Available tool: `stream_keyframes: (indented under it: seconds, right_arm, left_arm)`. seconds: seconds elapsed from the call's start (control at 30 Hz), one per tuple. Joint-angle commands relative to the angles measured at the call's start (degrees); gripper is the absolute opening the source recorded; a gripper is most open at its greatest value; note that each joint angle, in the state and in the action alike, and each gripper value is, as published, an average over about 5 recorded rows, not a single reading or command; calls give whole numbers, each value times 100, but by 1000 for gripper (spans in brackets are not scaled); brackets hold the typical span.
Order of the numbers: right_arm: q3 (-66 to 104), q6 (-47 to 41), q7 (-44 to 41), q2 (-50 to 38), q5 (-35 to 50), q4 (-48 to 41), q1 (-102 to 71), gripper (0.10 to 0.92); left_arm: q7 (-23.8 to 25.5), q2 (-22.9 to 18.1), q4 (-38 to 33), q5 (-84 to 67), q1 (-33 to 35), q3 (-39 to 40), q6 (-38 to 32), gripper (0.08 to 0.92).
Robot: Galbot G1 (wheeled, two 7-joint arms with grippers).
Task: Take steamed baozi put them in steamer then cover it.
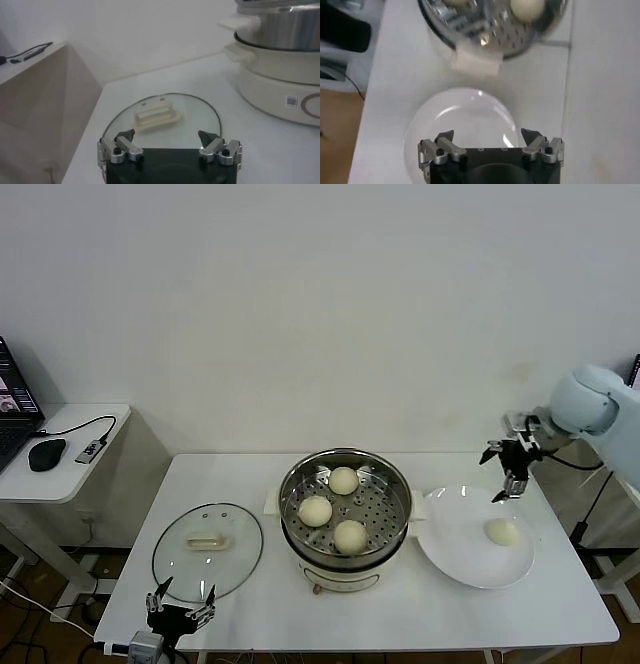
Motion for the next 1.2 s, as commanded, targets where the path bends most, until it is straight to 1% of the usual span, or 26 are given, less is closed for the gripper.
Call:
stream_keyframes:
  seconds: [0.03, 0.17, 0.53, 0.8, 1.2]
  right_arm:
    - [1018, 622, 345, 178, -866, -1176, -1293, 823]
    - [1283, 890, 330, 314, -1125, -1402, -1587, 823]
    - [1687, 862, 497, 580, -1444, -1503, -2134, 823]
    - [1658, 906, 464, 673, -1654, -1521, -2247, 823]
    - [1700, 993, 630, 903, -1857, -1776, -2376, 823]
  left_arm:
    - [3, 4, 109, 8, 12, -13, 0, 823]
    - [9, 6, 127, 11, 36, -21, 0, 823]
    - [30, 51, 192, 8, 19, -116, 2, 823]
    - [31, 81, 277, 49, -27, -87, 0, 823]
    - [31, 66, 317, 66, -27, -68, -4, 823]
